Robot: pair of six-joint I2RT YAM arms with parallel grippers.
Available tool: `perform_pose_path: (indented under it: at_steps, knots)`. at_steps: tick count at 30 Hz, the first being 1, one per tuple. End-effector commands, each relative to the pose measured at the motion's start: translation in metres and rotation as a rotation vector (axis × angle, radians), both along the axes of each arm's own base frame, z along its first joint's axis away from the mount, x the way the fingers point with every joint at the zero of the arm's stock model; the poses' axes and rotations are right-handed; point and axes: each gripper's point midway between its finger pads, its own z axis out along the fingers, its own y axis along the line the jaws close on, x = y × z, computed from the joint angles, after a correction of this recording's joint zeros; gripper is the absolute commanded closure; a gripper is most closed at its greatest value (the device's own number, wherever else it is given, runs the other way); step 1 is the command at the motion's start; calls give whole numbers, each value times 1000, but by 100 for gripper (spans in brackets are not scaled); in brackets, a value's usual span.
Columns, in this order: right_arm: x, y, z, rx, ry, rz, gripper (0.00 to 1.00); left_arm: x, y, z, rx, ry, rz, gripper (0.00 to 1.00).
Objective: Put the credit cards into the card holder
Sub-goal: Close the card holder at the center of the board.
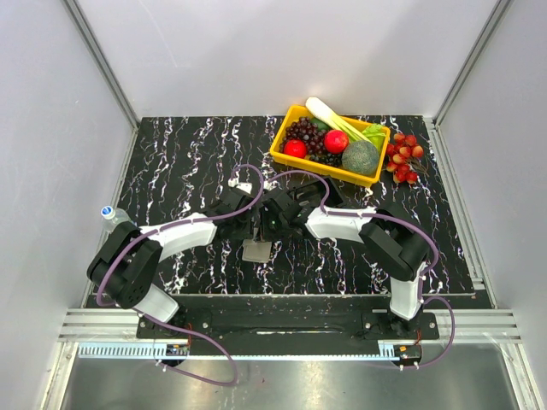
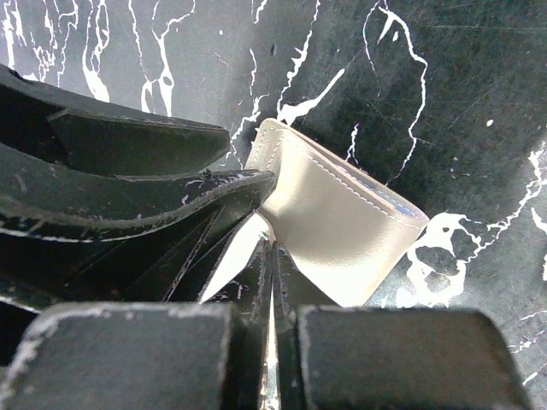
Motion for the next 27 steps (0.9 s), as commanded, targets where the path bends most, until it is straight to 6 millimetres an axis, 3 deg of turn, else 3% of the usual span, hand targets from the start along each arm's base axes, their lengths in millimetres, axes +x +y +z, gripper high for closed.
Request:
perform_pose_path:
  at_steps: [1,5,23,27]
  knots:
    - [-15,-16,-7,-60,69,-11,100,-8,12,-13,67,42,12,62]
    - [-11,-21,-1,-72,44,-34,100,-7,13,-13,69,39,13,62]
    - [-40,-22,-39,-81,222,-10,100,-7,14,-12,69,31,27,63]
    - [-47,-20,-36,-62,254,-5,100,-7,15,-11,68,30,30,63]
